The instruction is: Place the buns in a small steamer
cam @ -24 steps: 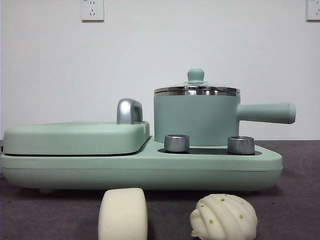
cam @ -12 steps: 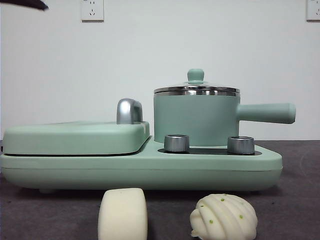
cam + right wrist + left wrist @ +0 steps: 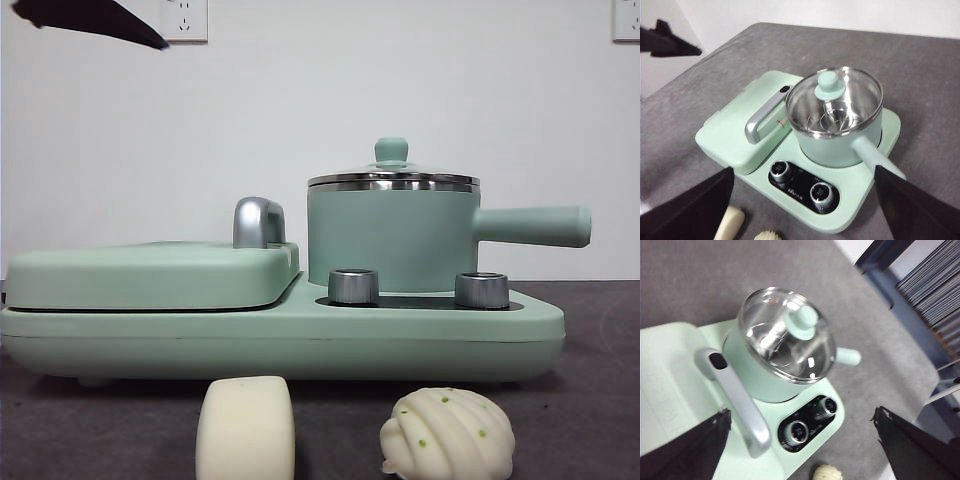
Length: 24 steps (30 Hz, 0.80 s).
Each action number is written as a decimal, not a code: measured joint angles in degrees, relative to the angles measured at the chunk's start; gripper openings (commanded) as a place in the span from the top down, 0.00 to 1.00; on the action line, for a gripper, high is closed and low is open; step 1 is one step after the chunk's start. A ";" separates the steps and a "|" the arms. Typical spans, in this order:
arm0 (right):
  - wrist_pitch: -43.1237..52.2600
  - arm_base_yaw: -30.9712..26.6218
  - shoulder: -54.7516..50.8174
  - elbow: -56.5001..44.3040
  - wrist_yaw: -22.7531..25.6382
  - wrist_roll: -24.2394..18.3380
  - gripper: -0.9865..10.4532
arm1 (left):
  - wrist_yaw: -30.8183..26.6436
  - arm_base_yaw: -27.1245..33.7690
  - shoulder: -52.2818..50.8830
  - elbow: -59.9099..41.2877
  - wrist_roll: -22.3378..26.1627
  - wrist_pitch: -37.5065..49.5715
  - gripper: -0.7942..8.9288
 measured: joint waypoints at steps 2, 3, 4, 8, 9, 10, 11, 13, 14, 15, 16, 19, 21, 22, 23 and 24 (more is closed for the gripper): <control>-0.55 0.00 0.00 0.00 0.00 0.00 0.52 | -1.49 -0.87 4.42 4.96 1.09 -3.85 0.44; -0.70 0.00 0.00 0.00 0.00 0.00 0.52 | -2.12 -1.38 6.84 7.67 1.81 -5.55 0.44; -0.76 0.00 0.00 0.00 0.00 0.02 0.52 | -2.95 -2.01 9.16 10.32 2.69 -7.08 0.44; -0.76 0.00 0.00 0.00 0.00 0.02 0.52 | -6.16 -4.79 17.42 20.11 5.49 -12.22 0.44; -0.74 0.00 0.00 0.00 0.00 0.02 0.52 | -7.15 -5.46 19.30 22.34 6.14 -13.42 0.44; -0.74 0.00 0.00 0.00 0.00 0.02 0.52 | -7.87 -6.16 21.05 24.44 6.91 -14.60 0.44; -0.74 0.00 0.00 0.00 0.00 0.02 0.52 | -9.03 -6.97 23.04 26.82 7.69 -16.22 0.44; -0.74 0.00 0.02 0.00 0.00 0.02 0.52 | -11.61 -8.63 26.75 31.30 9.18 -19.85 0.44; -0.74 0.00 0.00 0.00 0.00 0.02 0.52 | -13.07 -9.57 28.87 33.94 9.97 -22.08 0.44; -0.72 0.00 0.00 0.00 0.00 0.02 0.52 | -14.45 -10.47 30.80 36.33 10.62 -23.80 0.44; -0.70 0.00 0.00 0.00 0.00 0.02 0.52 | -15.65 -11.28 32.52 38.60 11.23 -25.49 0.44; -0.57 0.00 0.00 0.00 0.00 0.02 0.52 | -19.61 -14.03 38.29 46.90 12.94 -29.99 0.44; -0.28 0.00 0.00 0.00 0.00 0.02 0.52 | -21.09 -15.69 41.81 52.61 13.53 -31.95 0.45; -0.17 0.00 0.02 0.00 0.00 0.02 0.52 | -21.24 -16.31 43.10 54.75 13.62 -32.39 0.45; -0.07 0.00 0.00 0.00 0.00 0.02 0.52 | -21.29 -16.96 44.39 56.89 13.73 -32.72 0.45; 0.15 0.00 0.00 0.00 0.00 0.02 0.52 | -21.29 -17.53 45.51 58.71 13.92 -32.83 0.45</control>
